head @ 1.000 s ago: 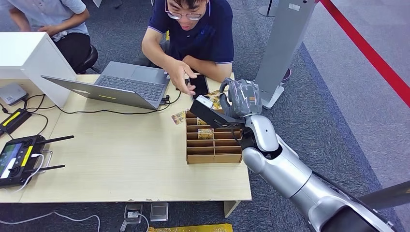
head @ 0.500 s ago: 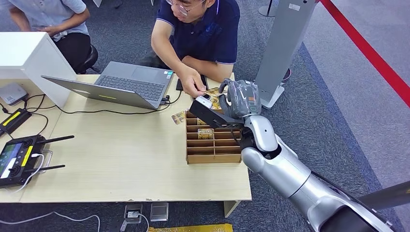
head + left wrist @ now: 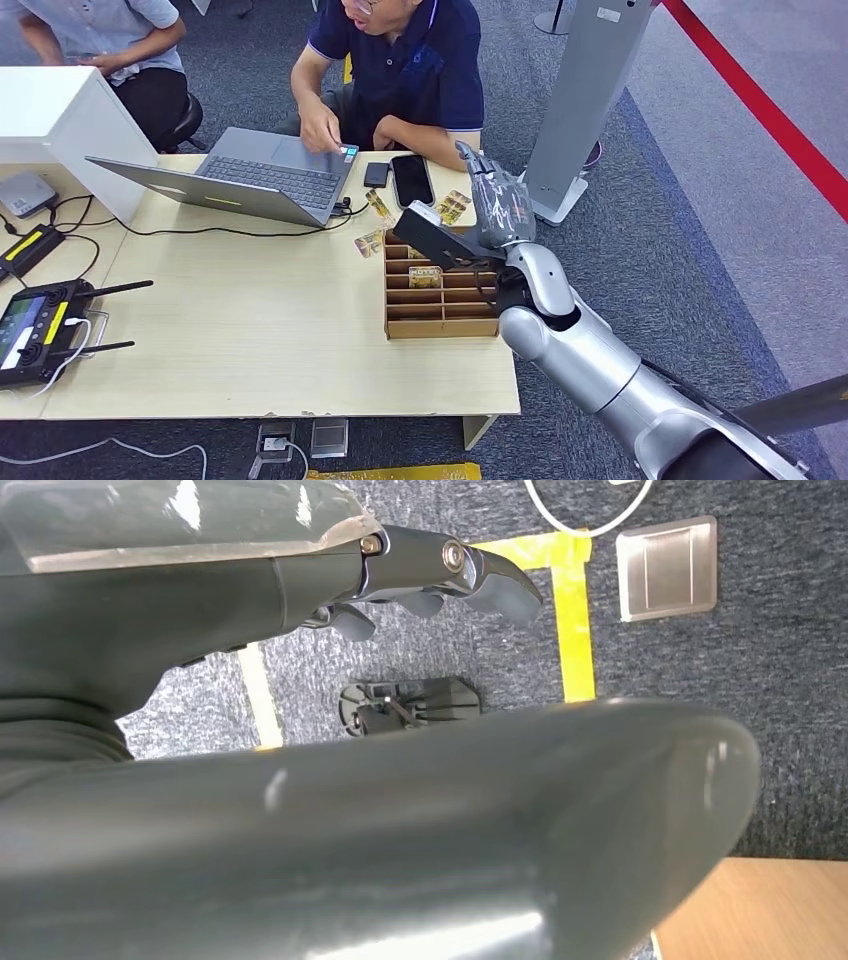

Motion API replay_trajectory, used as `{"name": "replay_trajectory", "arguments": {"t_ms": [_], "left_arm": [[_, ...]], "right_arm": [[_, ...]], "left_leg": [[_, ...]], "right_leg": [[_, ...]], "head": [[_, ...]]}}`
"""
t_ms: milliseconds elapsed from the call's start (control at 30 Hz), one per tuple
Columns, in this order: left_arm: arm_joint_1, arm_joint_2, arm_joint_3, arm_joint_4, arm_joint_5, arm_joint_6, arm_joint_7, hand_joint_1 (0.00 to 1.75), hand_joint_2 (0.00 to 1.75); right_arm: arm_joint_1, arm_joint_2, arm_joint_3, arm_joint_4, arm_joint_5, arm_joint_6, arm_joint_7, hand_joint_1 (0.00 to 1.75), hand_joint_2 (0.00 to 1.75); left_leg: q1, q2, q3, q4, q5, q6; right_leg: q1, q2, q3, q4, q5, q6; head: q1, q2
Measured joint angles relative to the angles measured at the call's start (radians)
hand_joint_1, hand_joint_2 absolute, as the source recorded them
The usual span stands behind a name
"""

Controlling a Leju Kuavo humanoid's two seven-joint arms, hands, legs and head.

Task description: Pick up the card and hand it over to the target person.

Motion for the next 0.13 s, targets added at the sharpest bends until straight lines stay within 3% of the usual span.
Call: {"name": "replay_trajectory", "arguments": {"t_ms": [133], "left_arm": [[0.006,0.004,0.006,-0.001,0.007,0.003,0.0,0.0,0.0]], "right_arm": [[0.095,-0.042,-0.04,-0.06,-0.265,0.007,-0.139,0.0,1.75]], "left_leg": [[0.0,-0.002,0.0,0.0,0.0,0.0]], "right_leg": [[0.0,-0.002,0.0,0.0,0.0,0.0]], "head": [[0.0,0.0]]}}
